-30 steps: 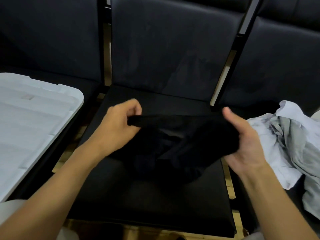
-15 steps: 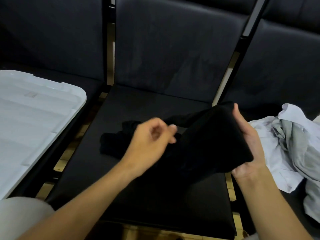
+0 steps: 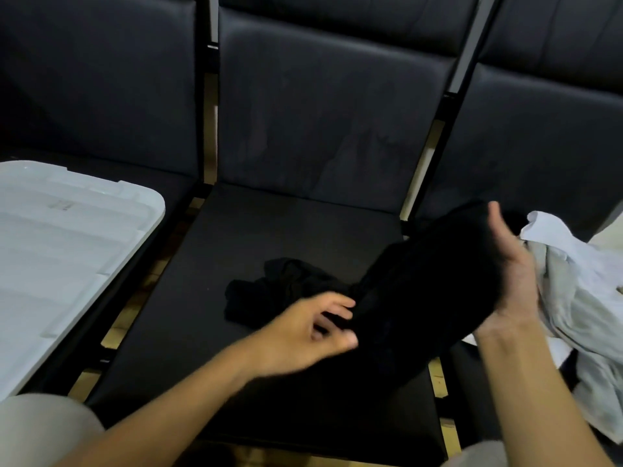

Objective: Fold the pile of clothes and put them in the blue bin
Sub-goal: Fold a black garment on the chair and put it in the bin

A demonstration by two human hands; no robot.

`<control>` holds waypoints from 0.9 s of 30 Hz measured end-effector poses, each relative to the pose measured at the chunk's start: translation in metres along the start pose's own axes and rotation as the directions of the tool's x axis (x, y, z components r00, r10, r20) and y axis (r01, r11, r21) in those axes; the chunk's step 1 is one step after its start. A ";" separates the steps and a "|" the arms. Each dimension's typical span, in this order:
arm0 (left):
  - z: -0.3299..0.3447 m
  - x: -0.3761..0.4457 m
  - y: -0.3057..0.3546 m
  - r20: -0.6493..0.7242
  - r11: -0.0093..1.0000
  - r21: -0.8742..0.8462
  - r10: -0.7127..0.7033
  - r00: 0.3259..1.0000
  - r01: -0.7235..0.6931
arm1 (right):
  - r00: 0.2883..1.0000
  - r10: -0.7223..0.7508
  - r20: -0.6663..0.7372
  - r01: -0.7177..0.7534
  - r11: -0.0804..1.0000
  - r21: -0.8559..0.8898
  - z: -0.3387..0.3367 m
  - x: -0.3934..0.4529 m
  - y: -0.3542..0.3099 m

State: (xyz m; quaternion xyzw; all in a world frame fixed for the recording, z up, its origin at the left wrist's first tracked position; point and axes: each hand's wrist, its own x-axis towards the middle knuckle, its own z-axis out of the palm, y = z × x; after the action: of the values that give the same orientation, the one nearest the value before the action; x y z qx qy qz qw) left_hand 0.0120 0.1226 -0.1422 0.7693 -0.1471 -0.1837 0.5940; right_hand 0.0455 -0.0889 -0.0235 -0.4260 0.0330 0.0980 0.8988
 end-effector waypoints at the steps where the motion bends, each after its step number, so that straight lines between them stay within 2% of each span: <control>1: 0.012 0.000 -0.004 0.011 0.996 0.080 -0.035 0.999 0.034 | 0.998 0.040 0.041 -0.040 0.999 -0.005 0.006 -0.001 0.003; 2: 0.022 -0.001 -0.007 -0.021 0.987 0.151 -0.043 0.999 0.046 | 0.996 0.067 0.065 -0.065 0.998 -0.020 0.009 0.000 0.007; 4: 0.032 0.000 -0.002 -0.159 0.970 0.241 0.071 0.985 -0.031 | 0.996 0.048 0.078 -0.045 0.998 -0.046 0.021 -0.001 0.007; 7: 0.025 -0.008 0.014 -0.263 0.991 0.121 0.093 0.960 -0.063 | 0.997 -0.016 0.073 0.017 1.000 -0.023 0.046 -0.009 -0.012; 10: 0.018 -0.019 0.034 -0.230 0.997 0.018 0.082 0.970 -0.080 | 0.989 -0.110 0.097 0.113 0.993 -0.020 0.071 -0.024 -0.043; 11: 0.019 -0.021 0.037 -0.216 0.998 0.040 0.051 0.975 -0.044 | 0.986 -0.121 0.119 0.129 0.990 -0.059 0.080 -0.029 -0.051; 13: 0.022 -0.018 0.043 -0.240 0.969 0.245 0.039 0.970 0.022 | 0.968 -0.147 0.205 0.186 0.966 -0.182 0.109 -0.042 -0.069; 14: 0.021 -0.013 0.045 -0.283 0.933 0.358 0.077 0.956 0.031 | 0.954 -0.156 0.255 0.222 0.941 -0.255 0.121 -0.045 -0.078; 15: 0.017 -0.013 0.058 -0.324 0.924 0.382 0.108 0.940 0.026 | 0.934 -0.174 0.311 0.274 0.910 -0.312 0.136 -0.051 -0.091; 18: -0.005 -0.022 0.099 -0.424 0.991 0.129 0.082 0.902 -0.030 | 0.877 -0.255 0.408 0.450 0.733 -0.510 0.171 -0.060 -0.138; 20: -0.035 -0.041 0.133 -0.563 0.990 -0.034 0.097 0.821 -0.140 | 0.859 -0.356 0.369 0.512 0.578 -0.635 0.179 -0.062 -0.173; 21: -0.055 -0.052 0.152 -0.621 0.965 -0.148 0.080 0.780 -0.216 | 0.846 -0.420 0.328 0.518 0.506 -0.690 0.177 -0.060 -0.191; 22: -0.076 -0.064 0.170 -0.633 0.909 -0.289 0.055 0.773 -0.301 | 0.832 -0.483 0.274 0.503 0.447 -0.739 0.172 -0.059 -0.208; 23: -0.099 -0.078 0.192 -0.608 0.844 -0.396 0.055 0.792 -0.362 | 0.815 -0.536 0.222 0.474 0.395 -0.787 0.164 -0.059 -0.225; 24: -0.120 -0.090 0.209 -0.585 0.804 -0.435 0.089 0.806 -0.405 | 0.800 -0.575 0.174 0.432 0.350 -0.831 0.152 -0.058 -0.240; 25: -0.141 -0.102 0.229 -0.568 0.801 -0.405 0.158 0.808 -0.441 | 0.784 -0.608 0.125 0.397 0.337 -0.854 0.142 -0.057 -0.254; 27: -0.171 -0.117 0.256 -0.539 0.848 -0.263 0.265 0.799 -0.459 | 0.770 -0.637 0.044 0.352 0.366 -0.861 0.123 -0.058 -0.272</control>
State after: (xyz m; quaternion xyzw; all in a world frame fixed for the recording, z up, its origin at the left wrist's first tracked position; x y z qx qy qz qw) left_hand -0.0158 0.2575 0.1570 0.6159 -0.1026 0.1087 0.7735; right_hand 0.0416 -0.1705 0.2688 -0.7968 -0.0142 -0.2422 0.5533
